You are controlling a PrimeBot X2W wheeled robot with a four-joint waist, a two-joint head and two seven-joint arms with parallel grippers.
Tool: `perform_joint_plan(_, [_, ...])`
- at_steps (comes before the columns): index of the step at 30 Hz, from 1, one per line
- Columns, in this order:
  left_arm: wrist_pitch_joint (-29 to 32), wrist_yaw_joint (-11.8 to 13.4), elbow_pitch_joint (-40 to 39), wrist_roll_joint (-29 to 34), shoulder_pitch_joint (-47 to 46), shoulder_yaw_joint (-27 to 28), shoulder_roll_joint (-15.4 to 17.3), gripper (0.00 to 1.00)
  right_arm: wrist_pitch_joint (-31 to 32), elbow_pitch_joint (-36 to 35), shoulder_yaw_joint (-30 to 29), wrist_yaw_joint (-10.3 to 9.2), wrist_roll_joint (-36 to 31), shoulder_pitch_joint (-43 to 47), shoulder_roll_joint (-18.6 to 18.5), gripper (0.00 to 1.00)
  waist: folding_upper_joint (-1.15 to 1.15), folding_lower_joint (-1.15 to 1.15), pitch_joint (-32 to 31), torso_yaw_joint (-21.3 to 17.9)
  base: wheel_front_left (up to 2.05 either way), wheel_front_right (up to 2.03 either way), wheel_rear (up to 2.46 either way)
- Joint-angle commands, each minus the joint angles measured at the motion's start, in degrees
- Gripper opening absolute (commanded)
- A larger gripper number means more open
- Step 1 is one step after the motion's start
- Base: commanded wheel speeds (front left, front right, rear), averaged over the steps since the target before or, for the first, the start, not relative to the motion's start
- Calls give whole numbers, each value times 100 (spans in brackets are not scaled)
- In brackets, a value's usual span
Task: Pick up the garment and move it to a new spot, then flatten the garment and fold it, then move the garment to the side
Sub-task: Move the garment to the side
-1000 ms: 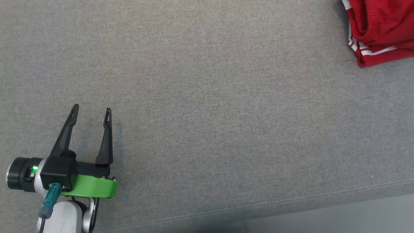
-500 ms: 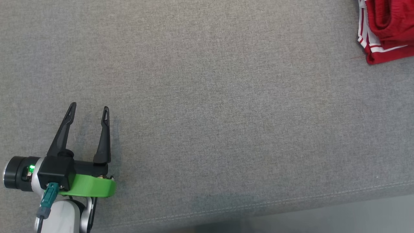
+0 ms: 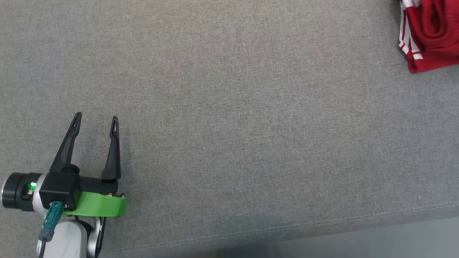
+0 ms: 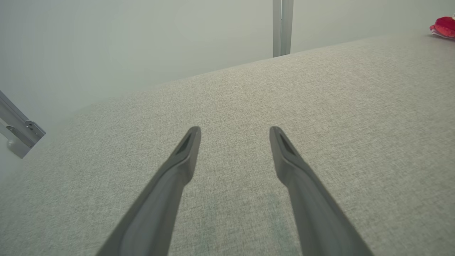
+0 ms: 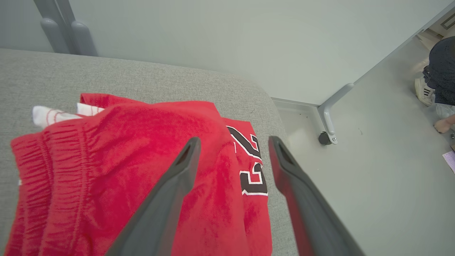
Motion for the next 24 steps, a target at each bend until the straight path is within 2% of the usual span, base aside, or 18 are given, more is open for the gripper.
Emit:
perform_joint_plan(1, [5, 34, -7, -15, -83, 12, 29, 100, -52, 60, 30, -6, -72, -96, 1, 100, 0, 0, -16, -3, 0, 0, 0])
perform_joint_plan(13, [5, 90, 72, -111, 34, -20, -76, 100, -823, -61, -118, -6, 91, 104, 354, 100, 0, 0, -425, 7, 0, 0, 0])
perform_joint_plan(24, [5, 148, 118, -188, 295, 45, -250, 100, -1231, -960, -275, -6, 84, 474, 744, 100, 0, 0, -1088, 62, 0, 0, 0])
